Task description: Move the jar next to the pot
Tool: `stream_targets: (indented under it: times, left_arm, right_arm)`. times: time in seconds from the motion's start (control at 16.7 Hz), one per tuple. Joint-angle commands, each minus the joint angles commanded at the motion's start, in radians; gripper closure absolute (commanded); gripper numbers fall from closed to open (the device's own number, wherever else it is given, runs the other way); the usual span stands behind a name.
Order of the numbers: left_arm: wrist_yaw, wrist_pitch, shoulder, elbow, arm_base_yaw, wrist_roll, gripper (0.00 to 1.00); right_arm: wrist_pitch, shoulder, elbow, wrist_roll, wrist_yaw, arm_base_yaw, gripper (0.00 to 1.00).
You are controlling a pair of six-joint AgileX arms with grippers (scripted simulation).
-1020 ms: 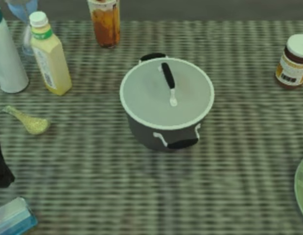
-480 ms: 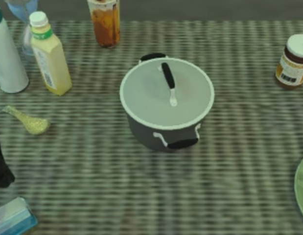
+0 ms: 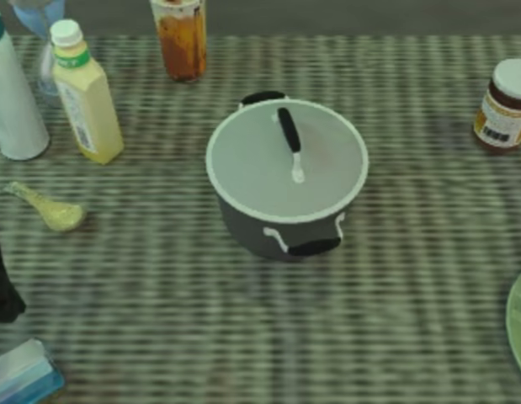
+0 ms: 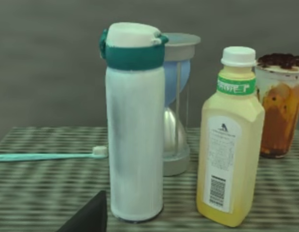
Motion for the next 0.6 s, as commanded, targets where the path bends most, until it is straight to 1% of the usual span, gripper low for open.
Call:
stream_targets:
  times: [0.3,0.48,0.6]
  left_arm:
    - [0.000,0.000,0.000,0.000,0.000,0.000,0.00]
    - [0.000,0.000,0.000,0.000,0.000,0.000,0.00]
    - [0.000,0.000,0.000,0.000,0.000,0.000,0.00]
  right_arm:
    - [-0.213,0.428,0.421,-0.049,-0.004,-0.001,0.00]
    - [-0.297,0.615,0.605,-0.070,-0.006,0.000,0.00]
    - [-0.334,0.700,0.689,-0.081,-0.007,0.001,0.00]
